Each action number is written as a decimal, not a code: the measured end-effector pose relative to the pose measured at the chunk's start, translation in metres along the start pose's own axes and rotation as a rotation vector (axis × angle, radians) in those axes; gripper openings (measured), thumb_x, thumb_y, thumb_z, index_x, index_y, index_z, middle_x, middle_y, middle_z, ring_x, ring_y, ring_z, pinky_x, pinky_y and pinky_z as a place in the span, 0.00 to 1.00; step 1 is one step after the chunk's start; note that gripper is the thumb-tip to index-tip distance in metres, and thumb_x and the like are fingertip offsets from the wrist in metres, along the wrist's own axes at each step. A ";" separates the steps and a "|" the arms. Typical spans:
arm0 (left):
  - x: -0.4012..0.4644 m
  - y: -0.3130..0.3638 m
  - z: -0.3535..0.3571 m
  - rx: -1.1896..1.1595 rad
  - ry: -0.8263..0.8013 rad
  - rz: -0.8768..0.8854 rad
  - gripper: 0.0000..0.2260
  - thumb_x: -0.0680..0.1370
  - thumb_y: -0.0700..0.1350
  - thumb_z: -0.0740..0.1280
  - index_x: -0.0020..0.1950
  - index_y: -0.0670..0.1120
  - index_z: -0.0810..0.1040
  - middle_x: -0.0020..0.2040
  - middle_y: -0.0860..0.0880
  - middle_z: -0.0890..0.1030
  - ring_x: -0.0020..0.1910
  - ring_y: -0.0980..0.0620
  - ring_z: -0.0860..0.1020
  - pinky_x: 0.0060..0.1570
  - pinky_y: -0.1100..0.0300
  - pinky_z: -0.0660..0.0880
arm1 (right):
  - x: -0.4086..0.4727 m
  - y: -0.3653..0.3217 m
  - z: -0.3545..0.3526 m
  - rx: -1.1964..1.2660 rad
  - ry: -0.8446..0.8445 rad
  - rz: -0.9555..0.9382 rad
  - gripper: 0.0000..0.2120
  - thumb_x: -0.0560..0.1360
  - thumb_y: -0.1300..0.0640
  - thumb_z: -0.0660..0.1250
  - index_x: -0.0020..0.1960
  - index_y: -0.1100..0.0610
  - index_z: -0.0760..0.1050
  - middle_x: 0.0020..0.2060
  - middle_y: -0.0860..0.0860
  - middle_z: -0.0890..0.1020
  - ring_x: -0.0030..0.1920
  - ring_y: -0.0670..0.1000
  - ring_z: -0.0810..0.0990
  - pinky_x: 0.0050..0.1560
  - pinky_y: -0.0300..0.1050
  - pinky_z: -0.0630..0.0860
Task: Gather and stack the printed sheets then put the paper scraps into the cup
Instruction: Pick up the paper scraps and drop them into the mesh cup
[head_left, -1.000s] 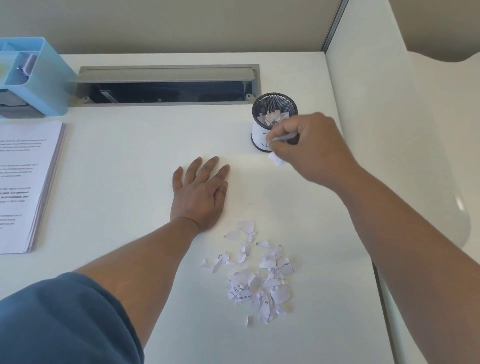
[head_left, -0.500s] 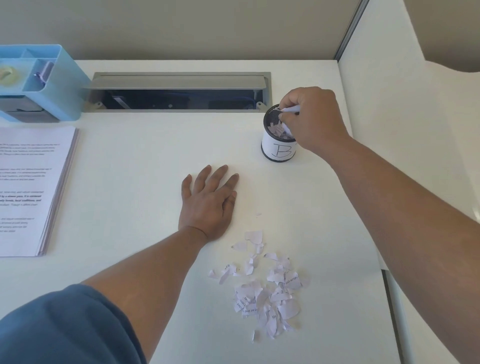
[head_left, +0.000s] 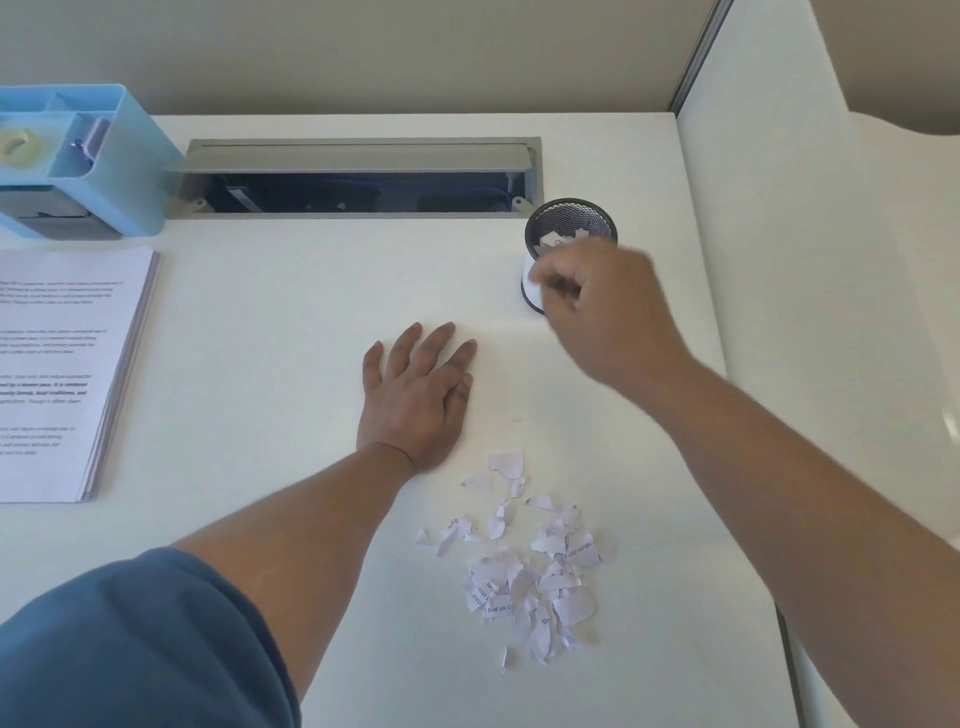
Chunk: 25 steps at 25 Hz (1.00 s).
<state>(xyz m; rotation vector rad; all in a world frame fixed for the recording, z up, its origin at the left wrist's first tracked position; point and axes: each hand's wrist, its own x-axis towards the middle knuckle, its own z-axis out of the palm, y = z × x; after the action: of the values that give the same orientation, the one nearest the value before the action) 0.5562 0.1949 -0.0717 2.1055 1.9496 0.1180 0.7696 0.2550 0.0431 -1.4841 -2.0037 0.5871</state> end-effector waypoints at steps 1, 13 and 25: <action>0.000 0.000 0.000 0.003 0.001 0.000 0.21 0.86 0.55 0.51 0.80 0.61 0.64 0.83 0.57 0.58 0.82 0.46 0.50 0.79 0.41 0.43 | -0.021 -0.001 0.009 0.005 -0.098 0.007 0.11 0.74 0.62 0.64 0.51 0.57 0.84 0.47 0.54 0.85 0.49 0.58 0.82 0.55 0.58 0.78; -0.001 0.002 -0.001 0.000 -0.006 -0.008 0.21 0.86 0.55 0.51 0.80 0.61 0.64 0.83 0.57 0.57 0.83 0.47 0.50 0.79 0.41 0.42 | -0.122 -0.013 0.055 -0.300 -0.730 0.053 0.23 0.76 0.45 0.71 0.68 0.51 0.72 0.63 0.46 0.67 0.61 0.52 0.65 0.51 0.49 0.77; -0.001 0.003 -0.003 -0.005 -0.017 -0.014 0.21 0.86 0.55 0.50 0.80 0.61 0.64 0.83 0.57 0.57 0.83 0.48 0.49 0.79 0.42 0.41 | -0.126 0.000 0.060 -0.157 -0.658 0.110 0.09 0.73 0.68 0.58 0.43 0.61 0.76 0.42 0.54 0.77 0.44 0.59 0.77 0.44 0.55 0.76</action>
<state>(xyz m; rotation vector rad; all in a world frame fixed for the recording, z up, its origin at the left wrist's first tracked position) 0.5583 0.1946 -0.0680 2.0832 1.9518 0.1014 0.7568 0.1337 -0.0248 -1.6448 -2.5096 1.0994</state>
